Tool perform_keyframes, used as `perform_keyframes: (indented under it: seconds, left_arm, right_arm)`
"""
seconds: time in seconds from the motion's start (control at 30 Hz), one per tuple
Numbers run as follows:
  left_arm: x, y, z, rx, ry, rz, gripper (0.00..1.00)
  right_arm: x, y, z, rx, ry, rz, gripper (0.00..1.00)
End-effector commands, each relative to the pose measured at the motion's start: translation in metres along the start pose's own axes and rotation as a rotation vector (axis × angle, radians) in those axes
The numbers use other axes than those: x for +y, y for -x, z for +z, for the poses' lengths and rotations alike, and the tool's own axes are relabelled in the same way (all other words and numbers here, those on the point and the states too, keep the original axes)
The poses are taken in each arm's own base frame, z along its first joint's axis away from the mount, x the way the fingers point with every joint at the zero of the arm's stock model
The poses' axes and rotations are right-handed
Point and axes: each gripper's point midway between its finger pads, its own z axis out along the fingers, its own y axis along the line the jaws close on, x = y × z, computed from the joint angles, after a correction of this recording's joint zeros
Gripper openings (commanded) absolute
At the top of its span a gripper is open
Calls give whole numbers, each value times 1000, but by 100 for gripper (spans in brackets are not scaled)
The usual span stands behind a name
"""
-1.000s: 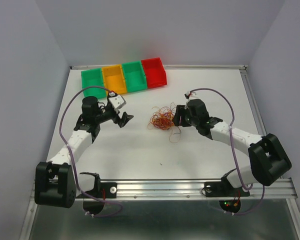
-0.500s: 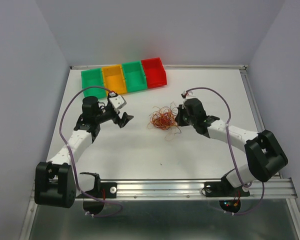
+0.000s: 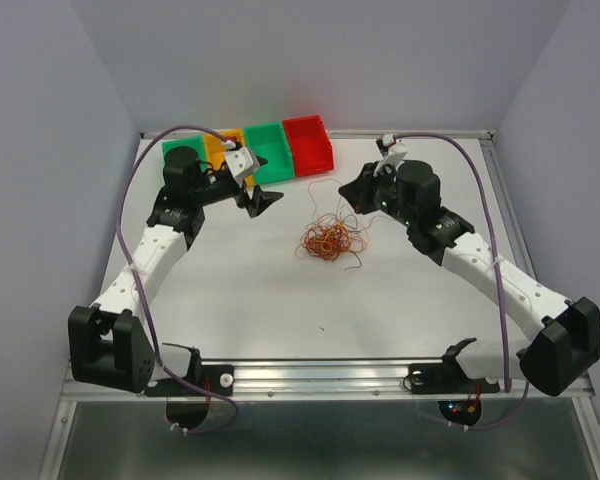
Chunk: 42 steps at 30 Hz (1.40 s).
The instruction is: Untangle the cables
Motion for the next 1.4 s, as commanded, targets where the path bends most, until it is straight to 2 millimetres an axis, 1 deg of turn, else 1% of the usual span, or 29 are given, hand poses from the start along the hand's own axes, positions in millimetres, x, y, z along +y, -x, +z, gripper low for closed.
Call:
perform_keyframes:
  seconds: [0.0, 0.07, 0.17, 0.27, 0.33, 0.47, 0.5, 0.53, 0.57, 0.67, 0.73, 0.77, 0.8, 0.83, 0.9, 0.93, 0.97, 1.0, 1.03, 1.07, 1.1, 1.13, 1.17, 1.2, 1.23, 1.27, 1.3, 1.33, 1.37]
  left_arm:
    - [-4, 45, 6, -95, -87, 29, 96]
    - [-8, 48, 14, -109, -112, 42, 96]
    - [-12, 43, 26, -109, -121, 30, 96]
    - [-13, 25, 50, -76, -127, 1, 96]
    - [-9, 22, 62, -65, -109, 10, 96]
    - [0, 1, 88, -25, -106, -7, 89]
    - [6, 5, 93, -32, -102, 2, 85]
    - [7, -6, 96, -11, -101, -17, 81]
    - [12, -10, 104, -1, -96, -22, 74]
    - [19, -18, 116, 15, -90, -35, 53]
    - [19, -18, 119, 12, -102, -42, 44]
    - [19, -18, 121, 11, -108, -45, 35]
    - [19, -13, 121, 4, -110, -41, 11]
    - [18, -11, 120, 2, -111, -46, 0]
    - [15, -1, 113, -4, -109, -34, 0]
    - [16, 5, 109, -6, -94, -20, 0]
    - [17, 21, 99, -22, -65, -6, 0]
    - [22, 30, 94, -28, -26, -2, 0]
    - [34, 53, 79, -40, 50, 7, 0]
    - [39, 47, 76, -16, 71, -9, 0]
    - [46, 80, 60, -59, 108, 10, 0]
    - [51, 86, 47, -43, 137, -7, 0]
    - [54, 118, 29, -68, 172, 6, 0]
    - [55, 141, 20, -106, 186, 33, 0]
    - [54, 170, 1, -130, 226, 55, 0]
    - [50, 188, -8, -155, 235, 73, 0]
    - [44, 196, -16, -154, 230, 56, 0]
    - [40, 209, -23, -173, 232, 58, 0]
    - [33, 239, -39, -222, 246, 85, 0]
  right_arm:
    - [29, 38, -8, -61, 89, -40, 1]
    - [37, 47, -13, -77, 115, -41, 1]
    - [41, 49, -15, -79, 131, -45, 0]
    - [39, 47, -17, -79, 124, -51, 1]
    - [38, 47, -18, -79, 124, -52, 1]
    - [40, 45, -19, -76, 134, -49, 0]
    - [40, 45, -19, -75, 135, -51, 1]
    - [40, 44, -19, -74, 133, -50, 0]
    - [40, 44, -19, -73, 136, -51, 0]
    - [41, 44, -19, -73, 139, -51, 1]
    - [41, 43, -19, -68, 143, -49, 1]
    - [41, 42, -19, -66, 145, -51, 1]
    - [41, 41, -19, -65, 143, -50, 1]
    - [39, 41, -19, -65, 133, -49, 1]
    - [34, 38, -19, -68, 110, -47, 3]
    - [26, 35, -18, -69, 74, -41, 8]
    - [20, 31, -16, -65, 49, -36, 18]
    - [15, 29, -15, -70, 24, -28, 49]
    - [1, 21, -12, -78, -34, -8, 63]
    - [-4, 21, -11, -101, -58, 4, 75]
    - [-6, 18, -9, -109, -61, 12, 86]
    - [-12, 12, -7, -125, -71, 12, 91]
    - [-13, 10, -5, -133, -63, 5, 96]
    - [-7, 4, -2, -123, -19, -7, 98]
    - [1, -1, 1, -123, 42, -23, 100]
    - [5, -6, 4, -118, 77, -32, 100]
    - [11, -9, 6, -118, 118, -41, 100]
    - [24, -5, 5, -143, 197, -58, 100]
    - [23, -14, 10, -128, 214, -66, 100]
